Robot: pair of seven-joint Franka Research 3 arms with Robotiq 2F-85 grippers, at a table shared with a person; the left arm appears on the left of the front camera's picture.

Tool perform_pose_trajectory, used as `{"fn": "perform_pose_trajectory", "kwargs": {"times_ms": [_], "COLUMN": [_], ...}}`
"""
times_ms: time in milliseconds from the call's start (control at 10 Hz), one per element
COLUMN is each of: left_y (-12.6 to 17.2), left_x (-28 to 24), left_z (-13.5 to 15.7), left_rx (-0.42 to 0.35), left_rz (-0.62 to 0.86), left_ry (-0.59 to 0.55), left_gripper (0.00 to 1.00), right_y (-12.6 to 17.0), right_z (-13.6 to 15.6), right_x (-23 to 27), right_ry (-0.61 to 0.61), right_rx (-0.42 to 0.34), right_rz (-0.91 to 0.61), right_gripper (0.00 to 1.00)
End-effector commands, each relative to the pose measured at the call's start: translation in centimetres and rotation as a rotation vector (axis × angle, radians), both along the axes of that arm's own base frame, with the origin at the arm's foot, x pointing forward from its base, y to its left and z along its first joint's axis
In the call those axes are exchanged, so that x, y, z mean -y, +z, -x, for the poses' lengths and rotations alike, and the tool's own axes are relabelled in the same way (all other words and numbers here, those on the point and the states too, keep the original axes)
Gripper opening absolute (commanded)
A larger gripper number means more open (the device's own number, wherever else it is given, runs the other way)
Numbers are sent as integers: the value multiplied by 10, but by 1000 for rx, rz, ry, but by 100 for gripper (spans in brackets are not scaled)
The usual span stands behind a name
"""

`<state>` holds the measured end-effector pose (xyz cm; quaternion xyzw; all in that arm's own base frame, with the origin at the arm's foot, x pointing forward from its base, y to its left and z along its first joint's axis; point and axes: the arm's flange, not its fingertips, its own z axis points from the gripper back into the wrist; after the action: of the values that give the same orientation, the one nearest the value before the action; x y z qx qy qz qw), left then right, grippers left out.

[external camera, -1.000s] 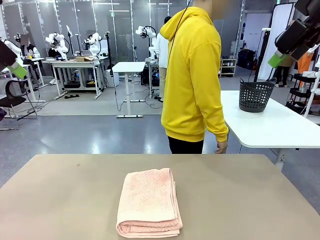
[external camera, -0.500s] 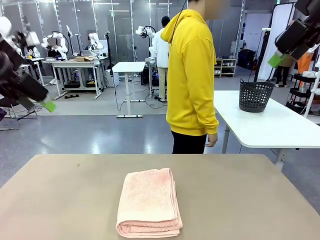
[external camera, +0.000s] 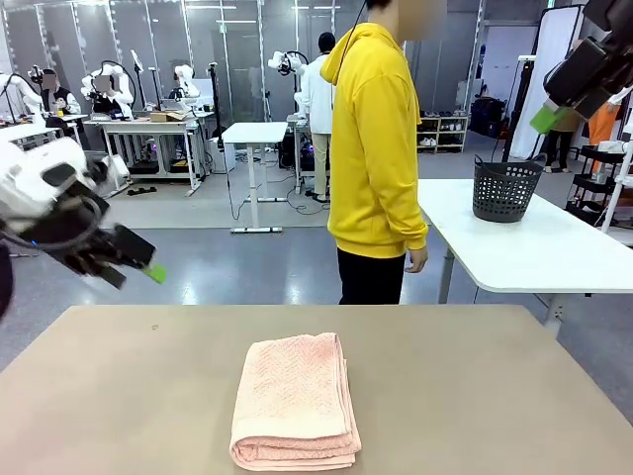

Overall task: Fold the towel.
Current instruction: Pick up the 100 cm Hotel Towel and place it on the left side of the table.

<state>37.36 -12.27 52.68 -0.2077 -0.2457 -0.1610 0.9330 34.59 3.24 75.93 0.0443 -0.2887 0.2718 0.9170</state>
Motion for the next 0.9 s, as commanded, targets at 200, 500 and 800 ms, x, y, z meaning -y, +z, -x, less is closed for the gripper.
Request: {"fn": "perform_pose_trajectory", "kwargs": {"times_ms": [200, 500, 800], "left_y": [-90, -157, -200], "left_x": [27, 48, 61], "left_z": [-32, -49, -53], "left_rx": [-127, -270, -378], "left_rz": [211, 319, 414], "left_ry": [53, 110, 115], "left_gripper": [100, 100, 100], "right_y": [1, 1, 1], "right_z": [0, 0, 0], "right_x": [2, 2, 2], "right_ry": [-3, -3, -3], "right_rx": [-7, -7, -7], "right_rz": [5, 5, 5], "right_gripper": [100, 100, 100]}}
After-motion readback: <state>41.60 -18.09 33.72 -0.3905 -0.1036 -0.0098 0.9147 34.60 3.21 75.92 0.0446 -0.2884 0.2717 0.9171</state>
